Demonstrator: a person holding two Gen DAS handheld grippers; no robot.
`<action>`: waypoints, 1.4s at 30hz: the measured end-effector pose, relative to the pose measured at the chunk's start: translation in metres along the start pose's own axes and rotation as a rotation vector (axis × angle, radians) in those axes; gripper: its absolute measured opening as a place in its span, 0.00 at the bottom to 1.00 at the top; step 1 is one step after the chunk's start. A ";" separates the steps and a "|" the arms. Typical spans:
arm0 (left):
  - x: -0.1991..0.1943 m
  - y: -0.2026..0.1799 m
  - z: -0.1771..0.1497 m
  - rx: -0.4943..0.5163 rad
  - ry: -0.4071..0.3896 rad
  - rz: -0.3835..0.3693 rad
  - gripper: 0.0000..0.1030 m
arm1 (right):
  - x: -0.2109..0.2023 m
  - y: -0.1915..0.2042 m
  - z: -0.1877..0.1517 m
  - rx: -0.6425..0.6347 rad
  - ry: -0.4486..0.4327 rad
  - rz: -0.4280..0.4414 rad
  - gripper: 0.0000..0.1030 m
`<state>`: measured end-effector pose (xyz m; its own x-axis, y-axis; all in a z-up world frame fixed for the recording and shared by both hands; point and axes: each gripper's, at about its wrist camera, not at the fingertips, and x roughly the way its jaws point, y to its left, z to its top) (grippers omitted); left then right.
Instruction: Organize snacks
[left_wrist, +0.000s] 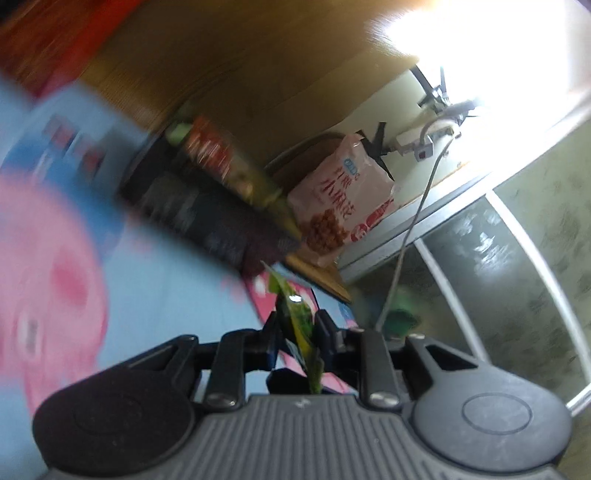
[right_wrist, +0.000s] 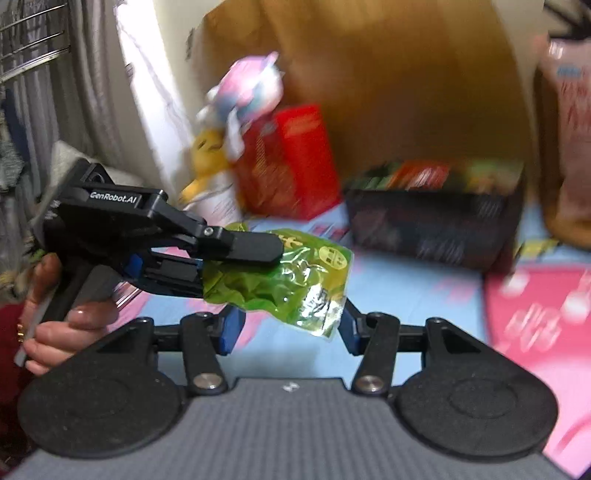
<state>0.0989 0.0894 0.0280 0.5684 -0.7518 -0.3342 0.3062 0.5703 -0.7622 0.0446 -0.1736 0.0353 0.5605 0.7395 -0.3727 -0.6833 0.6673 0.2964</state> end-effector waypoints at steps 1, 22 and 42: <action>0.008 -0.006 0.013 0.033 0.003 0.014 0.21 | 0.003 -0.005 0.009 -0.007 -0.022 -0.023 0.54; 0.036 -0.054 0.005 0.415 -0.226 0.517 0.65 | -0.007 -0.062 0.019 0.037 -0.185 -0.295 0.58; -0.041 -0.049 -0.126 0.412 -0.374 0.727 0.87 | -0.002 -0.053 -0.012 0.190 -0.179 -0.217 0.75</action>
<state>-0.0357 0.0507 0.0094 0.9160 -0.0462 -0.3985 -0.0164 0.9882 -0.1522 0.0742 -0.2115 0.0100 0.7683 0.5707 -0.2897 -0.4490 0.8032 0.3915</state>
